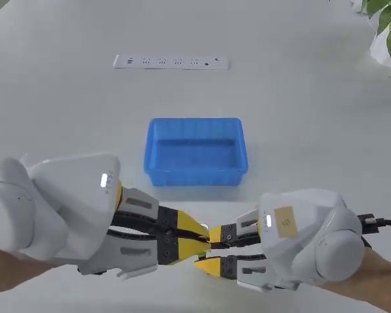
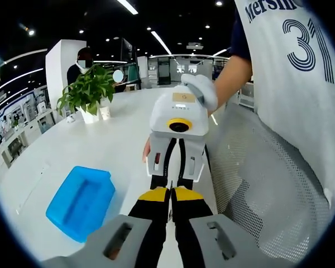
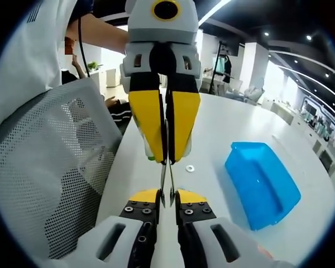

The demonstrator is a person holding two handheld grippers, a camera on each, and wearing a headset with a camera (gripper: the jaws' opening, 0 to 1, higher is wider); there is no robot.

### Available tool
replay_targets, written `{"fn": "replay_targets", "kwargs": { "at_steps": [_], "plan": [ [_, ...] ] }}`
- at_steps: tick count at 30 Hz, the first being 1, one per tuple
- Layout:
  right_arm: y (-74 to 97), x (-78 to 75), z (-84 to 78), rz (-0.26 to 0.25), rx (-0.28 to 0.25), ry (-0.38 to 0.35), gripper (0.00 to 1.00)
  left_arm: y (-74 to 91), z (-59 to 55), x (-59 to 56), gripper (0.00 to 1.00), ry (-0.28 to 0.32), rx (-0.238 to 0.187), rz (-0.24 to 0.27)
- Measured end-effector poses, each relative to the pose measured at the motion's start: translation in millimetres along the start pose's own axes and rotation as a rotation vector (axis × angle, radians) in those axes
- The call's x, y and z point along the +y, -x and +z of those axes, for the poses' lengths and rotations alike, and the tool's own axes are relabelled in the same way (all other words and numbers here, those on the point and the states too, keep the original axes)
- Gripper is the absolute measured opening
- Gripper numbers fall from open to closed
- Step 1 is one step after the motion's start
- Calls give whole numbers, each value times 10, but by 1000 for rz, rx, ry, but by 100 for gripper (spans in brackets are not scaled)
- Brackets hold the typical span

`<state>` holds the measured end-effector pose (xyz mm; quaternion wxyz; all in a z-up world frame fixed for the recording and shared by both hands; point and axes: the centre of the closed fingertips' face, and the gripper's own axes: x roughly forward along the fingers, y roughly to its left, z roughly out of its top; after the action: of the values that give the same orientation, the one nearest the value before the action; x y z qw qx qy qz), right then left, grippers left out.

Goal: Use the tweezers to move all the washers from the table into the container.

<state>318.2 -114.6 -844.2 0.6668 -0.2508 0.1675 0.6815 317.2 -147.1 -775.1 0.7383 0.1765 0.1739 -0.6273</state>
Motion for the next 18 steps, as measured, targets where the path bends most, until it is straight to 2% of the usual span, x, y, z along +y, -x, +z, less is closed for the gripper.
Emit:
{"fn": "replay_targets", "kwargs": {
  "at_steps": [10, 18],
  "plan": [
    [45, -171, -74, -46, 19, -21, 12, -51, 10, 178, 5, 41, -48, 17],
    [51, -229, -125, -65, 30, -29, 12, -107, 18, 210, 5, 40, -53, 19]
  ]
}}
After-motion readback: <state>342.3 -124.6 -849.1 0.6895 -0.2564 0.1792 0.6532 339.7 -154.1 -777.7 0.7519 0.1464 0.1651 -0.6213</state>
